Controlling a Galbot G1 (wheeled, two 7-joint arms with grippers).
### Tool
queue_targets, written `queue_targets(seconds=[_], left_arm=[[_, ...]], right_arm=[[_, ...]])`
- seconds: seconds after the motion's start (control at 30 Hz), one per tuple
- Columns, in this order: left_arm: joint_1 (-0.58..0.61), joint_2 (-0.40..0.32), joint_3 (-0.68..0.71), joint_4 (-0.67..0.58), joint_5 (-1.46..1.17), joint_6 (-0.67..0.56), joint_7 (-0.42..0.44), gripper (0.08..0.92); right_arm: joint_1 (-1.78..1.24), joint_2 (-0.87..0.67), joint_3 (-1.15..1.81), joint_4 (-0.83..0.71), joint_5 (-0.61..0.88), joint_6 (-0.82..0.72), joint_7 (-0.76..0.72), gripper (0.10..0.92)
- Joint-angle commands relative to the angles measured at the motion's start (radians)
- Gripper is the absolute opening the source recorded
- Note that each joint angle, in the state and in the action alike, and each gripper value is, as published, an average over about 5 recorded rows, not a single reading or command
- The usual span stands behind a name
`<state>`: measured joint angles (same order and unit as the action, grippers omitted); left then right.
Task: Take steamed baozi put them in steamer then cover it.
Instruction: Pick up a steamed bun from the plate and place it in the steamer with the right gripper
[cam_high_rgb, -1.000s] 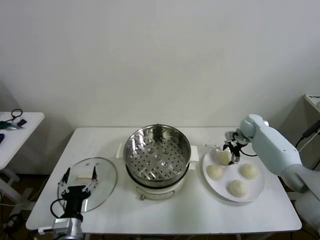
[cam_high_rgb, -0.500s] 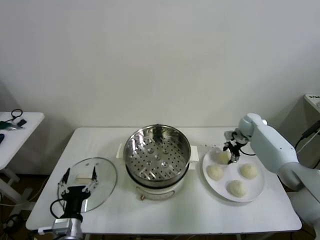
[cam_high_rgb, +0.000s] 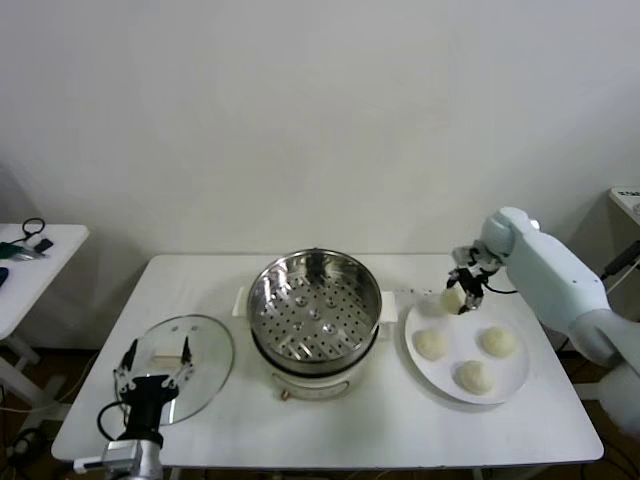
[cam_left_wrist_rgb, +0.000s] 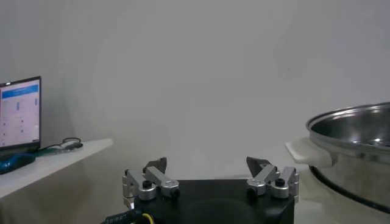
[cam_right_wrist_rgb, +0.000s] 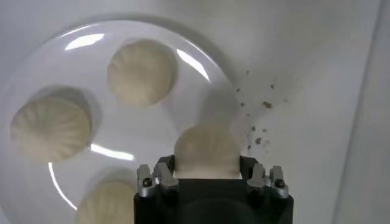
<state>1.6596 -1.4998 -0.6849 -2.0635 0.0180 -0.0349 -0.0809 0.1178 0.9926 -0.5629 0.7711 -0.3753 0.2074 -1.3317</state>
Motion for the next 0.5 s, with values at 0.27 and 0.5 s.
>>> queue_targets(seconds=[0.27,0.5], left_arm=[[0.008,-0.004,0.007,-0.003,-0.003,0.014,-0.006,0.823],[0.015,-0.004,0.012,-0.005,0.013,0.037,0.009,0.823]], right_arm=[[0.389,0.062,-0.370,0.263,0.246,0.146,-0.050,0.687],[0.438,0.220,-0.410,0.296,0.184,0.258,-0.049,0.687]])
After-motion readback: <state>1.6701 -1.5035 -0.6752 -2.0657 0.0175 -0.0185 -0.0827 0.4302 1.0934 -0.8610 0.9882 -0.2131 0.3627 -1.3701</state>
